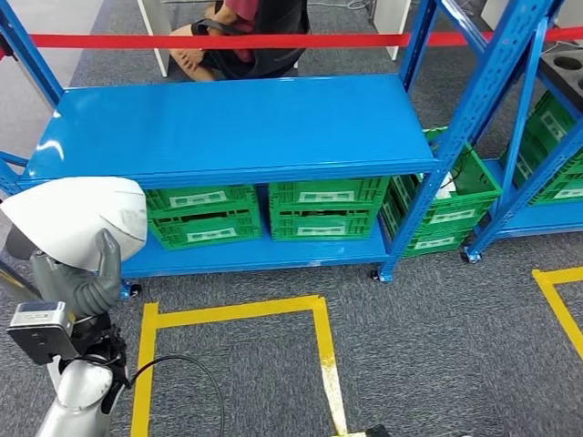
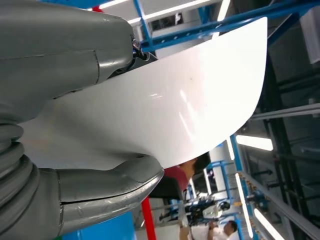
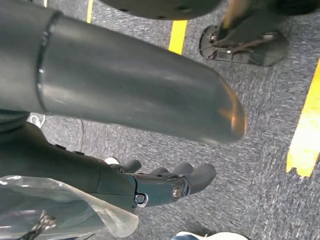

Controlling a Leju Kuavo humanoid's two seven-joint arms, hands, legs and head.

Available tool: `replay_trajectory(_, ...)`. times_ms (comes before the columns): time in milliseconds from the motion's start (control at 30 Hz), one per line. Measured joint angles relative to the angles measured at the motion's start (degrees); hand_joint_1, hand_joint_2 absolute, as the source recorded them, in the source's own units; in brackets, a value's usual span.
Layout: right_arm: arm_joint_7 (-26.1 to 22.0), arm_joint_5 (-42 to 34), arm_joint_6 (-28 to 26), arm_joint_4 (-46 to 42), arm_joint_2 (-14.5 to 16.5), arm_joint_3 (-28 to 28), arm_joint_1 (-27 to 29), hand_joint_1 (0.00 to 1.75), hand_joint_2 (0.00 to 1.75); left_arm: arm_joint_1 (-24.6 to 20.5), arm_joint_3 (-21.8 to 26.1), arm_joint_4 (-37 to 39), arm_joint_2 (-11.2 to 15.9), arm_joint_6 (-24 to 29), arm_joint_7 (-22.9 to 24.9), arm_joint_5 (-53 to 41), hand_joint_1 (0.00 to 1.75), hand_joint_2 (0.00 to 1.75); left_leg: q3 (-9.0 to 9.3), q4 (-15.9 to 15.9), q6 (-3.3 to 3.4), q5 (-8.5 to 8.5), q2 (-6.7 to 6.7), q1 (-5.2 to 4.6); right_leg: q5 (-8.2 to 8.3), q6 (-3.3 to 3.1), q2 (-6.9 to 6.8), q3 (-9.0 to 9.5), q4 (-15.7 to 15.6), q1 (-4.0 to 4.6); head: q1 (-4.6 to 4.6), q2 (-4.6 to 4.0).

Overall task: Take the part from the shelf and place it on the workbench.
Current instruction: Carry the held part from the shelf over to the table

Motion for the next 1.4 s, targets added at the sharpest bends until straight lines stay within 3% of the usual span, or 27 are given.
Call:
replay_trajectory(67,-0.22,0.01,-0.08,-0.01,-0.01,-0.01,-0.03,0.00,0.00,-0.25,0.26,-0.01,0.02,0.12,-0.22,0.01,1.75,1.75,-0.62,0.08,-0.45,1.24,0.08,-0.06,-1.08,-0.42,0.11,1.58,-3.31,0.17,0.05,0.00)
replay_trajectory(133,-0.28,-0.01,-0.15,-0.01,-0.02,-0.04,0.08,0.00,0.00,-0.31,0.45,0.02,0.07,0.13,-0.31,0.01,1.75,1.75,-1.17,0.45,-1.10,0.77,-0.03,0.09,-0.21,-1.21,-0.09,0.78,-3.32,0.08,0.04,0.00)
replay_trajectory(167,-0.28,-0.02,-0.17,-0.01,-0.04,-0.05,0.10,0.00,0.00,-0.30,0.55,0.03,0.09,0.14,-0.33,0.02,1.75,1.75,-1.59,1.87,-1.48,-1.05,-0.14,0.19,0.37,-1.76,-0.22,0.28,-3.33,0.01,-0.07,0.00)
replay_trajectory(233,-0.33,-0.02,-0.19,-0.01,-0.06,-0.06,0.05,0.00,0.00,-0.29,0.67,0.07,0.13,0.16,-0.36,0.02,1.75,1.75,-3.00,8.22,-2.12,-6.78,-0.30,0.42,1.42,-2.55,-0.36,-1.06,-3.04,0.01,-0.37,0.00)
replay_trajectory(267,-0.37,-0.03,-0.19,-0.01,-0.07,-0.06,0.03,0.00,0.00,-0.26,0.72,0.09,0.15,0.21,-0.36,0.02,1.75,1.75,-3.71,12.24,-2.29,-9.16,-0.33,0.52,1.88,-2.70,-0.40,-1.88,-2.75,0.04,-0.45,0.00)
replay_trajectory(300,-0.43,-0.04,-0.21,-0.01,-0.07,-0.07,0.03,0.00,0.00,-0.24,0.76,0.14,0.16,0.27,-0.37,0.02,1.75,1.75,-4.03,15.44,-2.41,-10.31,-0.34,0.60,2.35,-2.71,-0.43,-2.84,-2.41,0.05,-0.51,0.00)
replay_trajectory(333,-0.49,-0.08,-0.25,-0.01,-0.07,-0.07,0.04,0.00,0.00,-0.22,0.82,0.18,0.16,0.36,-0.38,0.02,1.75,1.75,-3.63,17.02,-2.47,-10.18,-0.35,0.66,2.80,-2.69,-0.46,-3.89,-2.02,0.05,-0.54,0.00)
replay_trajectory(367,-0.56,-0.13,-0.29,-0.01,-0.07,-0.08,0.04,0.00,0.00,-0.21,0.88,0.21,0.16,0.45,-0.39,0.02,1.75,1.75,-2.34,16.48,-2.44,-9.02,-0.35,0.72,3.22,-2.64,-0.48,-4.90,-1.62,0.04,-0.53,0.00)
replay_trajectory(433,-0.67,-0.21,-0.38,-0.01,-0.07,-0.09,0.04,0.00,0.00,-0.22,1.00,0.23,0.17,0.57,-0.45,0.02,1.75,1.75,2.47,10.36,-2.09,-6.61,-0.42,0.78,3.88,-2.44,-0.45,-6.53,-0.88,0.04,-0.53,0.00)
replay_trajectory(500,-0.72,-0.28,-0.45,-0.01,-0.05,-0.11,0.03,0.00,0.00,-0.21,1.05,0.24,0.19,0.64,-0.54,0.01,1.75,1.75,6.80,3.46,-1.55,-6.69,-0.57,0.61,4.56,-1.94,-0.41,-7.44,-0.45,0.12,-0.48,0.00)
replay_trajectory(533,-0.74,-0.32,-0.48,-0.01,-0.05,-0.13,0.02,0.00,0.00,-0.20,1.08,0.25,0.20,0.69,-0.57,0.00,1.75,1.75,7.68,1.67,-1.27,-7.15,-0.63,0.45,5.04,-1.58,-0.42,-7.76,-0.46,0.10,-0.46,0.00)
replay_trajectory(600,-0.77,-0.37,-0.50,-0.01,-0.05,-0.20,0.04,0.00,0.00,-0.18,1.13,0.26,0.22,0.77,-0.60,0.00,1.75,1.75,7.71,0.31,-0.63,-6.85,-0.59,0.39,5.87,-0.83,-0.41,-8.31,-0.64,0.01,-0.48,0.00)
replay_trajectory(633,-0.78,-0.38,-0.51,-0.01,-0.05,-0.24,0.06,0.00,0.00,-0.21,1.15,0.26,0.22,0.79,-0.60,0.01,1.75,1.75,7.47,-0.14,-0.19,-6.42,-0.50,0.49,5.43,-0.51,-0.35,-8.78,-0.41,-0.02,-0.44,0.00)
replay_trajectory(700,-0.78,-0.39,-0.52,-0.01,-0.07,-0.30,0.09,0.00,0.00,-0.24,1.18,0.28,0.19,0.79,-0.58,0.01,1.75,1.75,6.66,-0.98,0.64,-5.45,-0.28,0.79,1.78,-0.04,-0.20,-10.33,2.84,-0.02,-0.17,0.00)
replay_trajectory(767,-0.78,-0.39,-0.51,-0.01,-0.08,-0.30,0.08,0.00,0.00,-0.19,1.25,0.31,0.17,0.79,-0.58,0.01,1.75,1.75,5.19,-0.78,0.98,-4.36,-0.19,0.66,-3.31,0.28,-0.12,-12.12,9.77,-0.09,0.06,0.00)
replay_trajectory(800,-0.78,-0.39,-0.51,-0.01,-0.08,-0.31,0.08,0.00,0.00,-0.15,1.27,0.31,0.17,0.79,-0.58,0.01,1.75,1.75,4.39,-0.65,0.97,-3.82,-0.15,0.59,-4.60,0.37,-0.13,-12.59,13.04,-0.11,0.09,0.00)
replay_trajectory(833,-0.78,-0.39,-0.51,-0.01,-0.09,-0.31,0.08,0.00,0.00,-0.13,1.29,0.32,0.17,0.79,-0.58,0.01,1.75,1.75,3.60,-0.50,0.96,-3.27,-0.12,0.52,-4.48,0.41,-0.12,-12.41,14.92,-0.10,0.10,0.00)
replay_trajectory(867,-0.78,-0.39,-0.51,-0.01,-0.10,-0.32,0.07,0.00,0.00,-0.12,1.29,0.32,0.17,0.79,-0.58,0.00,1.75,1.75,2.80,-0.33,0.92,-2.73,-0.10,0.47,-3.16,0.38,-0.12,-11.43,15.05,-0.09,0.14,0.00)
replay_trajectory(933,-0.78,-0.39,-0.51,-0.01,-0.11,-0.31,-0.04,0.00,0.00,-0.10,1.29,0.32,0.18,0.81,-0.58,0.00,1.75,1.75,1.24,0.07,0.70,-1.62,-0.14,0.38,0.12,0.08,-0.10,-6.61,9.63,-0.07,0.15,0.00)
replay_trajectory(1000,-0.80,-0.39,-0.52,-0.01,-0.13,-0.30,-0.27,0.00,0.00,-0.13,1.32,0.31,0.19,0.85,-0.60,0.00,1.75,1.75,0.17,0.49,0.24,-0.59,-0.19,0.22,-0.01,-0.30,-0.05,-0.55,1.12,0.10,0.14,0.00)
replay_trajectory(1067,-0.84,-0.38,-0.54,-0.01,-0.15,-0.30,-0.38,0.00,0.00,-0.18,1.35,0.30,0.21,0.89,-0.61,-0.01,1.75,1.75,-0.19,0.42,-0.33,0.54,-0.15,0.22,-1.12,-0.67,0.02,1.49,-2.91,0.38,0.17,0.00)
replay_trajectory(1133,-0.84,-0.39,-0.53,0.01,-0.16,-0.31,-0.27,0.00,0.00,-0.12,1.37,0.31,0.23,0.90,-0.60,-0.01,1.75,1.75,-0.59,0.19,-1.00,1.08,-0.21,0.30,-0.10,-1.43,-0.14,0.28,-3.11,0.33,0.20,0.00)
replay_trajectory(1167,-0.82,-0.42,-0.53,0.01,-0.17,-0.32,-0.25,0.00,0.00,-0.05,1.39,0.32,0.25,0.90,-0.60,0.01,1.75,1.75,-0.99,0.82,-1.35,-0.18,-0.30,0.36,0.67,-1.96,-0.28,-0.27,-3.16,0.23,0.08,0.00)
replay_trajectory(1233,-0.80,-0.45,-0.53,-0.01,-0.21,-0.34,-0.26,0.00,0.00,0.03,1.45,0.32,0.30,0.90,-0.60,0.01,1.75,1.75,-2.12,5.44,-1.97,-5.97,-0.44,0.58,2.39,-2.72,-0.51,-1.74,-3.20,0.08,-0.19,0.00)
replay_trajectory(1300,-0.81,-0.48,-0.52,-0.01,-0.22,-0.34,-0.23,0.00,0.00,0.07,1.48,0.32,0.34,0.90,-0.60,0.01,1.75,1.75,-2.93,13.12,-2.41,-11.15,-0.45,0.81,3.95,-2.89,-0.59,-3.71,-2.95,0.13,-0.32,0.00)
replay_trajectory(1333,-0.82,-0.48,-0.51,-0.01,-0.22,-0.34,-0.21,0.00,0.00,0.10,1.49,0.32,0.35,0.90,-0.60,0.02,1.75,1.75,-2.75,15.98,-2.54,-11.72,-0.46,0.87,4.66,-2.86,-0.63,-4.85,-2.70,0.15,-0.33,0.00)
replay_trajectory(1400,-0.82,-0.48,-0.51,-0.01,-0.22,-0.34,-0.18,0.00,0.00,0.10,1.49,0.33,0.37,0.90,-0.60,0.02,1.75,1.75,-0.17,16.06,-2.52,-9.34,-0.46,0.94,5.87,-2.70,-0.69,-7.22,-1.97,0.15,-0.33,0.00)
